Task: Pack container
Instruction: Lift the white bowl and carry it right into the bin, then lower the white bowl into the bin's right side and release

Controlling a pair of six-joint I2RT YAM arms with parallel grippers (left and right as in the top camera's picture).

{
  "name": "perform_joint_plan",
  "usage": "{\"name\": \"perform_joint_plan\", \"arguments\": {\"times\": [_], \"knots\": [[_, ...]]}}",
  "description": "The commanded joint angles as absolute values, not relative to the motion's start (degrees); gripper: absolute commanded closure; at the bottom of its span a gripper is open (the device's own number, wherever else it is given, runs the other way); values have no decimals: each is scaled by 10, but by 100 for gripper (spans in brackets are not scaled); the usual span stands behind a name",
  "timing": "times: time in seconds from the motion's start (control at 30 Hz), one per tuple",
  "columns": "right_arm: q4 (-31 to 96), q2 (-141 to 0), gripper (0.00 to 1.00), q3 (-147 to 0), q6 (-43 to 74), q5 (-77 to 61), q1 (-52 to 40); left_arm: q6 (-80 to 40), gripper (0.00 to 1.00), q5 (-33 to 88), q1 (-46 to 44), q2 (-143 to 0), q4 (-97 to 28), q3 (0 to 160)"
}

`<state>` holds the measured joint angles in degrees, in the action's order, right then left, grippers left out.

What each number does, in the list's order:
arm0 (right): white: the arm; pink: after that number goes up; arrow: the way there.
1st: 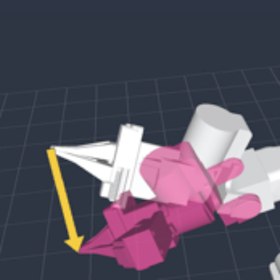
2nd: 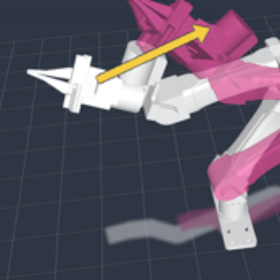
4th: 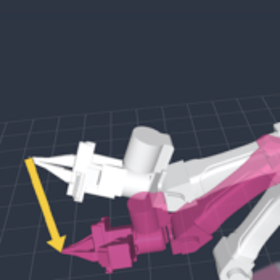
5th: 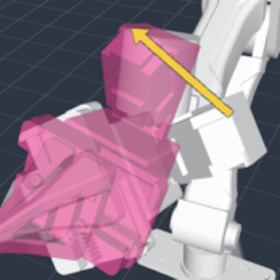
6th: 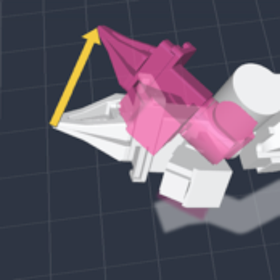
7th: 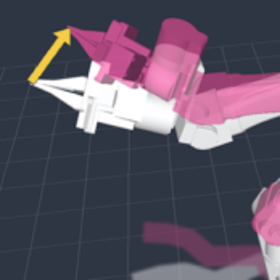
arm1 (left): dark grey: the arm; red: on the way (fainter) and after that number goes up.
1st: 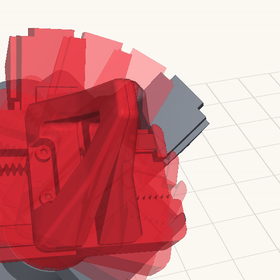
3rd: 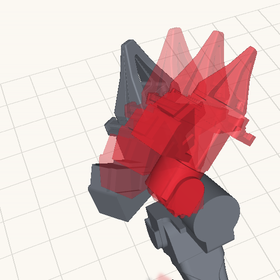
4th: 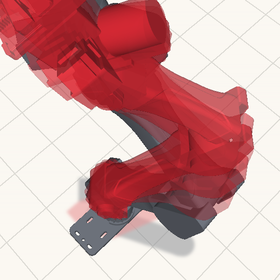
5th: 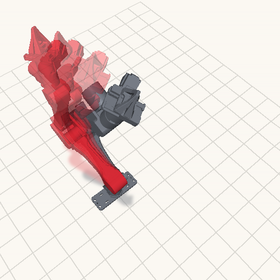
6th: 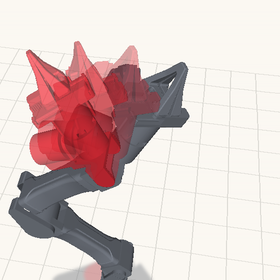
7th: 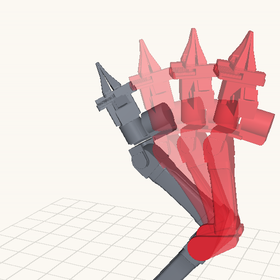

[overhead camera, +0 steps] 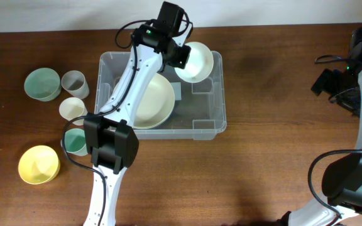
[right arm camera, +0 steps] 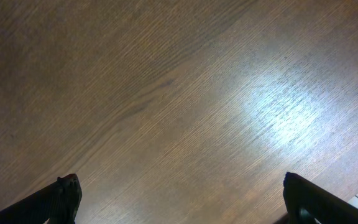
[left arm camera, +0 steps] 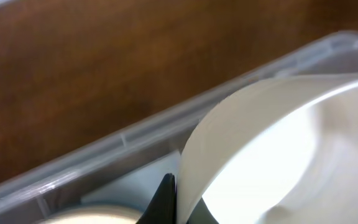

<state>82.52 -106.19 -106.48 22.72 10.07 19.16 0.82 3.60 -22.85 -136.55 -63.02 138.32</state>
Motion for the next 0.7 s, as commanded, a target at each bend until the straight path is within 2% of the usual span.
{"name": "perform_joint_plan", "arguments": {"times": [0.0,0.4,0.67], "knots": [[825,-1063,1,-1064,232,108,195,0,99,39,-231,-1390,-651,1389],[825,-1063,1,-1064,232,108,195,0,98,79,-232,-1436,-678,1388],[825,-1063,1,-1064,232,108,195,0,92,86,-238,-1443,-679,1388]]}}
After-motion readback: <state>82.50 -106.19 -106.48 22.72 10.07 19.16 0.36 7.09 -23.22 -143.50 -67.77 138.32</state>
